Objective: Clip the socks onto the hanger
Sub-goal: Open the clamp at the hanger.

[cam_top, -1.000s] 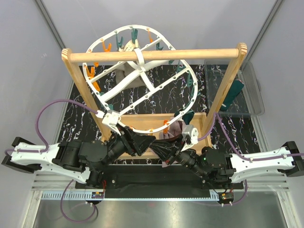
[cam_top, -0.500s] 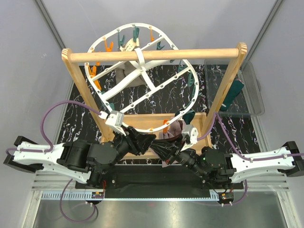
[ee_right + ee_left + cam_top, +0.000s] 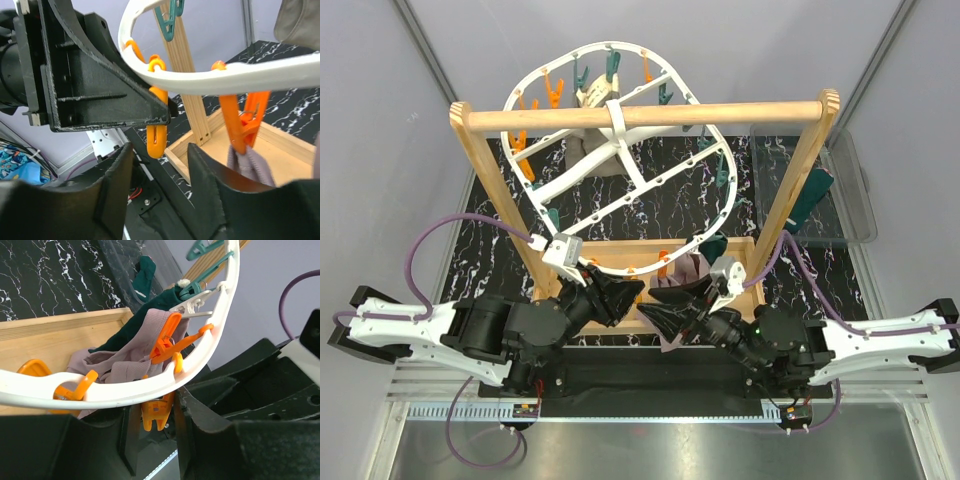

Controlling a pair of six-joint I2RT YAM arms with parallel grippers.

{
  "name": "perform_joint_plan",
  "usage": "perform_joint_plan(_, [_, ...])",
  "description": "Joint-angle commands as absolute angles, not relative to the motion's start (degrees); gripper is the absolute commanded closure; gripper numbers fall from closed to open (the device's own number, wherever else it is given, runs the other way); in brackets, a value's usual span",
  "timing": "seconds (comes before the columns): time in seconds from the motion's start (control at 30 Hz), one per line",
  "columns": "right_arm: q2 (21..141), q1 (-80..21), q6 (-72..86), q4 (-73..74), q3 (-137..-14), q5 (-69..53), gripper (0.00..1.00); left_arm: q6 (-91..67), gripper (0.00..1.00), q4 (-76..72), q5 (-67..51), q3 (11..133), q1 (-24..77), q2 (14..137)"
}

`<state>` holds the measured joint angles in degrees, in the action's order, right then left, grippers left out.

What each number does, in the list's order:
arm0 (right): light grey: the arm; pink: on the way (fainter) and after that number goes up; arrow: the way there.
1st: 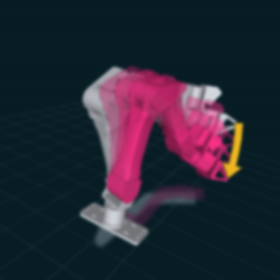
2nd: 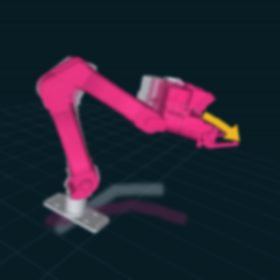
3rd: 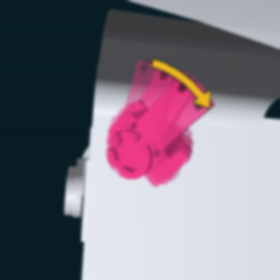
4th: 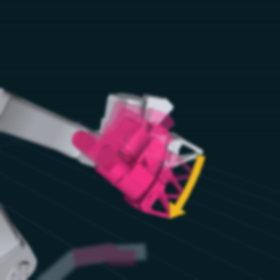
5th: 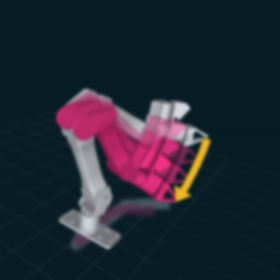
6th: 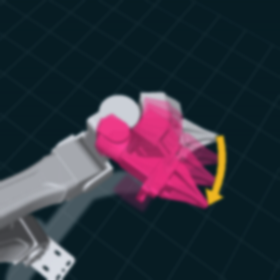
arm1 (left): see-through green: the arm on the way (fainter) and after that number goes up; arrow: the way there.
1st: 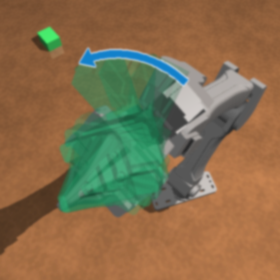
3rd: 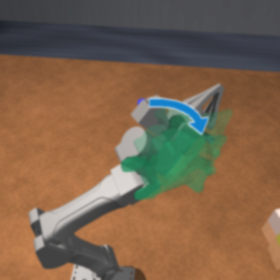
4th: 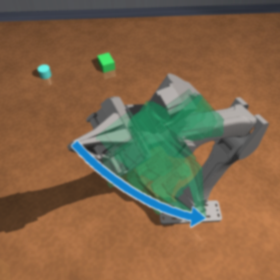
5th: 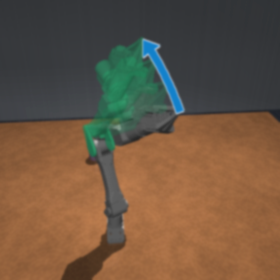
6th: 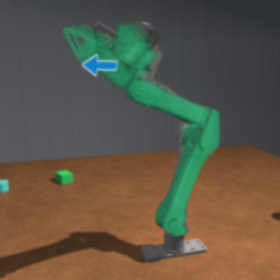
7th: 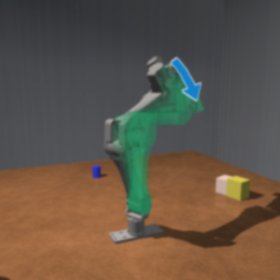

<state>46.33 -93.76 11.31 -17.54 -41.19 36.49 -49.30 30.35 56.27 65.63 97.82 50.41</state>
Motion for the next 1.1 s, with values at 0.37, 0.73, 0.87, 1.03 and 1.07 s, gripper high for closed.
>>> perform_joint_plan(0.37, [40.87,-94.04,17.94,24.25,-65.27,45.69,0.2,-51.33,1.0,30.41,61.87,67.67,97.56,50.27])
perform_joint_plan(0.73, [54.84,-94.04,-13.76,15.71,-98.25,63.08,0.08,-52.29,1.0,30.59,61.26,66.89,97.56,50.8])
perform_joint_plan(0.87, [58.18,-94.04,-47.16,-14.26,-101.42,68.28,0.1,-53.0,1.0,31.46,60.65,66.97,97.56,51.24])
perform_joint_plan(1.03, [64.76,-94.04,-67.14,-30.68,-112.56,66.37,0.14,-53.52,1.0,31.81,60.12,67.06,97.56,51.85])
perform_joint_plan(1.07, [65.73,-94.04,-70.19,-31.63,-116.68,66.01,0.15,-53.61,1.0,31.9,59.94,66.97,97.56,52.03])
